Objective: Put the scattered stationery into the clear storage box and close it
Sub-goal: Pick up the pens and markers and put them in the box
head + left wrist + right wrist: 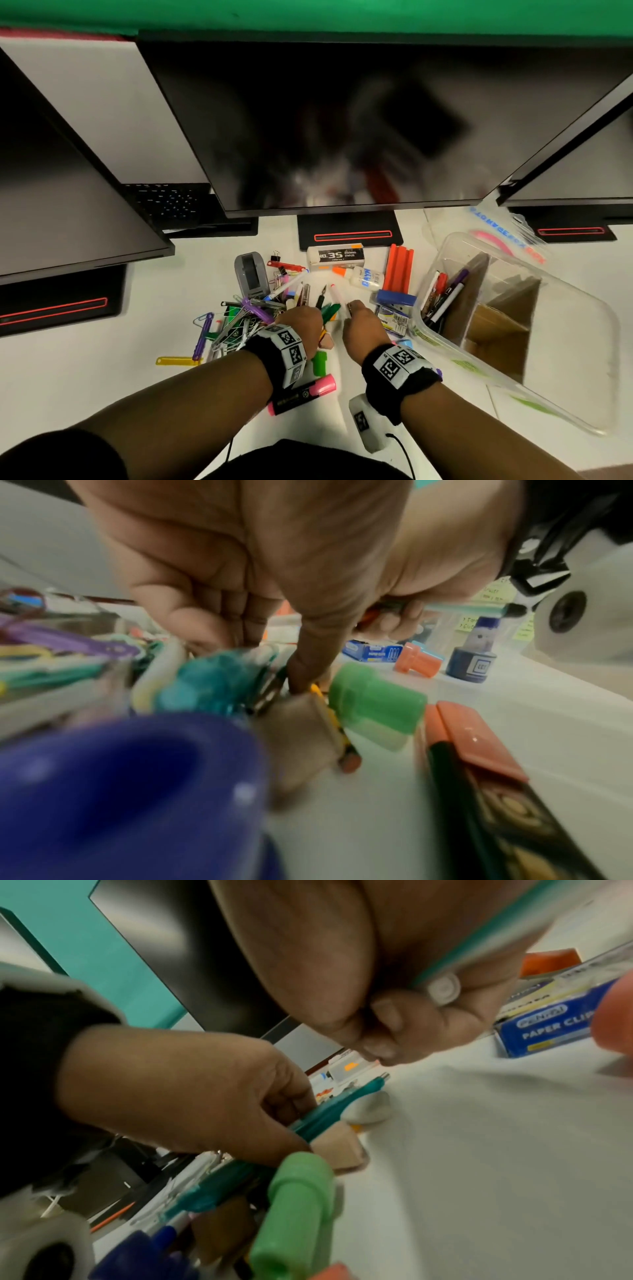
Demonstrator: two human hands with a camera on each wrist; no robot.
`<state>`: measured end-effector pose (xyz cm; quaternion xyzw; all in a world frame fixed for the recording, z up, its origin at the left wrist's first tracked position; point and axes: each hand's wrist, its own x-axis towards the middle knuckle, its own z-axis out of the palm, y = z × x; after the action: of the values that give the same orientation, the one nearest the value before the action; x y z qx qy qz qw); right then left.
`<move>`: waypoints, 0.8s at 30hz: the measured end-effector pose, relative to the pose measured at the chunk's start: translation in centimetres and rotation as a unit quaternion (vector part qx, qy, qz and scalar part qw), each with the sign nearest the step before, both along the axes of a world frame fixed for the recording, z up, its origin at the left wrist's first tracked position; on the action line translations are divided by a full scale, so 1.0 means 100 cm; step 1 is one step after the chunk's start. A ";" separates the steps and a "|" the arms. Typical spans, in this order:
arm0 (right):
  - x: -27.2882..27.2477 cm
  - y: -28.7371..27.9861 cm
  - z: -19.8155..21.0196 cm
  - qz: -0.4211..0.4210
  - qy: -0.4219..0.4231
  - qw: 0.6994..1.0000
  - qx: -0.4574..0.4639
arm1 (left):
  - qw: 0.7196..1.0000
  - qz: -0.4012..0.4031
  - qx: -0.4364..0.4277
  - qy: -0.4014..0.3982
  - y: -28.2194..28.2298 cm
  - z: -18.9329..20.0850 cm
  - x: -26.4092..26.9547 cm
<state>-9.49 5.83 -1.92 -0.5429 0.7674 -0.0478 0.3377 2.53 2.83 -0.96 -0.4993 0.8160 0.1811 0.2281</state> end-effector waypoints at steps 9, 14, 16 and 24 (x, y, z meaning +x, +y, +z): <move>-0.012 0.006 0.003 -0.069 -0.030 0.997 0.004 | 0.995 0.058 0.019 0.083 -0.006 -0.005 -0.013; -0.015 -0.003 0.000 -0.072 -0.025 0.997 0.022 | 0.980 0.165 0.070 0.090 -0.016 -0.006 -0.010; -0.009 -0.006 -0.001 -0.058 -0.028 0.997 0.037 | 0.976 0.186 0.064 0.091 -0.018 -0.005 -0.006; 0.017 -0.018 -0.001 -0.005 0.032 0.996 0.083 | 0.940 0.289 0.067 0.169 -0.024 0.002 0.028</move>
<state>-7.76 4.00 -2.05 -0.5099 0.7819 0.0317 0.3571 5.38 0.41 -0.71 -0.6594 0.6489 0.3753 0.0574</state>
